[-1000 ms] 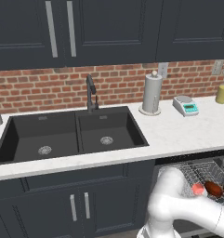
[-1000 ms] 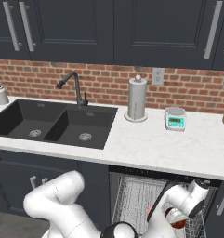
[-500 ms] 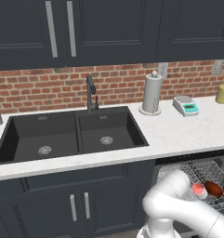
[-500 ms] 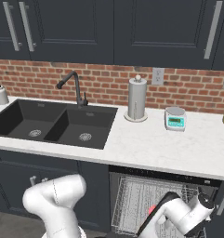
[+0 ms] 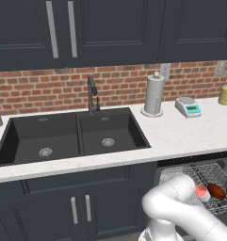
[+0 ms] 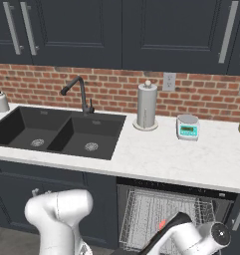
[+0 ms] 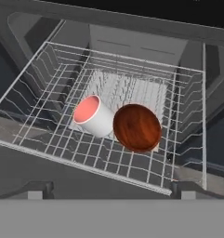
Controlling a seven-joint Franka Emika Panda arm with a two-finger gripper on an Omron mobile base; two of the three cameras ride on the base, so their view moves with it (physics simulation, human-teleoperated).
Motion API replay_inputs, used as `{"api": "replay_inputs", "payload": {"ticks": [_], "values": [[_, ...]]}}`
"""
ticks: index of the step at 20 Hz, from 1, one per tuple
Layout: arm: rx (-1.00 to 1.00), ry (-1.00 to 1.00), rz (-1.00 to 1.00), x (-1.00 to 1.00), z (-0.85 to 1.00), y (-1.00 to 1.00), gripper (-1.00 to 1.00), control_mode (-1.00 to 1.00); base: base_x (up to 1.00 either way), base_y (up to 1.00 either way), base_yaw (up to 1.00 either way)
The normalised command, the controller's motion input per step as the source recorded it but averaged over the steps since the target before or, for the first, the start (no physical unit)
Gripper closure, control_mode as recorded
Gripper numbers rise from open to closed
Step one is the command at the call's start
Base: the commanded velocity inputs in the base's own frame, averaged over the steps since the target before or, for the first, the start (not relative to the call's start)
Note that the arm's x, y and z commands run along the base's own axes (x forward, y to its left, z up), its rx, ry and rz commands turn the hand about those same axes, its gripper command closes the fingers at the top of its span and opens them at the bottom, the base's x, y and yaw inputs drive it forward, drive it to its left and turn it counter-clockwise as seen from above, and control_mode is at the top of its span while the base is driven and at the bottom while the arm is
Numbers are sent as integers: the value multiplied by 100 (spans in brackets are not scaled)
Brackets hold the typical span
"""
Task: Pick up the cup and bowl from the counter, place them in the dishwasher, and close the dishwasher door.
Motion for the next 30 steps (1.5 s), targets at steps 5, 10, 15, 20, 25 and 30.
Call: {"api": "replay_inputs", "payload": {"ticks": [5,10,15,20,25,30], "values": [[5,-24,-6,-4,51,0,-100,-100,0,0,0],[4,-12,-4,0,43,0,-100,-100,0,0,0],[0,-4,-6,0,18,2,-100,-100,0,0,0],[0,0,-1,0,-1,23,-100,-100,0,0,0],[0,-5,0,-21,0,11,-100,-100,0,0,0],[0,-17,-3,-78,12,1,-100,-100,0,0,0]]}}
